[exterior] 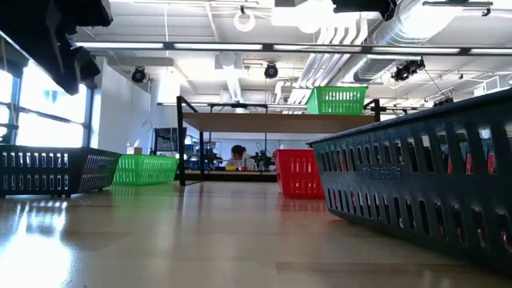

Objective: Stack baskets on shelf by color
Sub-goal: Put the middle left black bin on the shelf

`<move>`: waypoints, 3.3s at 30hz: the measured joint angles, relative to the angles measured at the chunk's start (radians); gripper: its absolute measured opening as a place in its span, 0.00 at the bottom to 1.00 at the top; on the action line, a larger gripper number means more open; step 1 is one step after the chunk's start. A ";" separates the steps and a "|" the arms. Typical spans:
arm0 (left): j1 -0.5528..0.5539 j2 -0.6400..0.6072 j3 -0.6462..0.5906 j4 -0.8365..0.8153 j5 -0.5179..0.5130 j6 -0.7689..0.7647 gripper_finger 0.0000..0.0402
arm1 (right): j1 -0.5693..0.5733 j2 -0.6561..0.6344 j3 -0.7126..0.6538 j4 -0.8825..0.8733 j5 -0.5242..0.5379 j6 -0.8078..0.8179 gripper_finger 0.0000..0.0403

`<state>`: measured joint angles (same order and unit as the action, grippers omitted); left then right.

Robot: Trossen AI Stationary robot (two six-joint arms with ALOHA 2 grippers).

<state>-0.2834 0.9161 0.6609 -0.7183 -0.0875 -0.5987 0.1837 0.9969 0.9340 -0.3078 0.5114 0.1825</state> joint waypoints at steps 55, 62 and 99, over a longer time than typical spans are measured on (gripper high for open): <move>-0.069 0.418 0.271 -0.134 -0.037 0.065 0.00 | 0.000 0.001 0.000 -0.033 -0.002 -0.007 0.25; -0.023 0.418 0.463 -0.210 -0.151 0.225 0.00 | 0.000 0.001 0.000 -0.034 0.001 -0.007 0.25; 0.708 0.602 0.749 -0.111 -0.124 0.995 0.00 | -0.078 0.001 0.000 0.039 0.124 -0.245 0.25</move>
<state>0.4246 1.5179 1.4101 -0.8291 -0.2114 0.3963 0.1061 0.9981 0.9340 -0.2690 0.6351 -0.0623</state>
